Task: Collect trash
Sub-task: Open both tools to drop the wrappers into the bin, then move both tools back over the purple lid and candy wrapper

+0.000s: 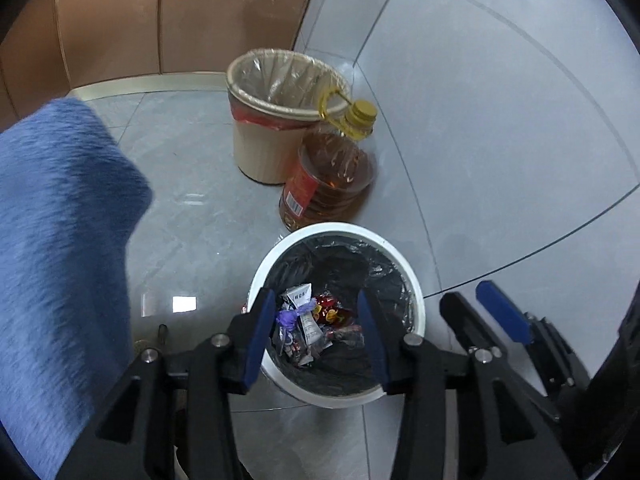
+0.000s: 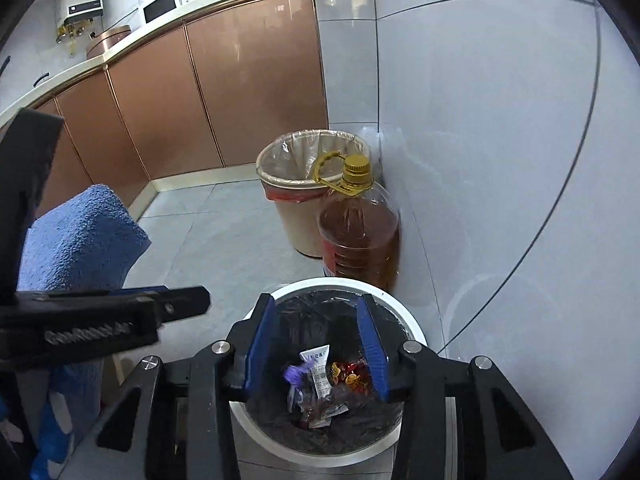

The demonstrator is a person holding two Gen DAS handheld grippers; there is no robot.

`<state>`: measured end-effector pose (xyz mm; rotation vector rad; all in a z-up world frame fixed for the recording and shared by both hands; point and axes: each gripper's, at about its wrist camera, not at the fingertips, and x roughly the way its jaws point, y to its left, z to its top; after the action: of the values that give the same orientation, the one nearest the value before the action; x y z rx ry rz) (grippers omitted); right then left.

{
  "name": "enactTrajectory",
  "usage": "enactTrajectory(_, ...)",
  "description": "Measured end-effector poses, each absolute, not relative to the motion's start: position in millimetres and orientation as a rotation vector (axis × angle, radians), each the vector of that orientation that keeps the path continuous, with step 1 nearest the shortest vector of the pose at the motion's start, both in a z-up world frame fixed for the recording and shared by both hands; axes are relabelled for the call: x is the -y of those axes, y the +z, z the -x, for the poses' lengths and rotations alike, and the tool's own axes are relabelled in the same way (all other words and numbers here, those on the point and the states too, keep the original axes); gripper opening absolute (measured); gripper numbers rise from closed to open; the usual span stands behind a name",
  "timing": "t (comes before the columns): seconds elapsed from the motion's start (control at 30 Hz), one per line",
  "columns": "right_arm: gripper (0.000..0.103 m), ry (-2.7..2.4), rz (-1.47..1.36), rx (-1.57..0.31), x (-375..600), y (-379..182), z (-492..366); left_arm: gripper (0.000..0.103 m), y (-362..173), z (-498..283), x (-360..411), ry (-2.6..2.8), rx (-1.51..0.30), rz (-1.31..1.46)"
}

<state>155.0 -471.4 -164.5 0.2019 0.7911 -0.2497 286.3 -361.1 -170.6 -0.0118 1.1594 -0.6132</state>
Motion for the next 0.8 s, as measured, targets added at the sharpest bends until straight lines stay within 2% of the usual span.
enactTrajectory(0.17,0.041,-0.244,-0.226,-0.744,461.5,-142.0,-142.5,0.042,-121.9,-262.2,327.8,-0.579,-1.049,0.055)
enactTrajectory(0.47,0.048,-0.22,-0.211,-0.567,414.7,-55.7,-85.8,0.042,-22.9,-183.4,262.3,-0.602,-0.837,0.06)
enactTrajectory(0.8,0.053,-0.122,-0.141,-0.417,343.6,27.0,-27.2,0.042,35.3,-112.5,164.6,-0.53,-0.705,-0.022)
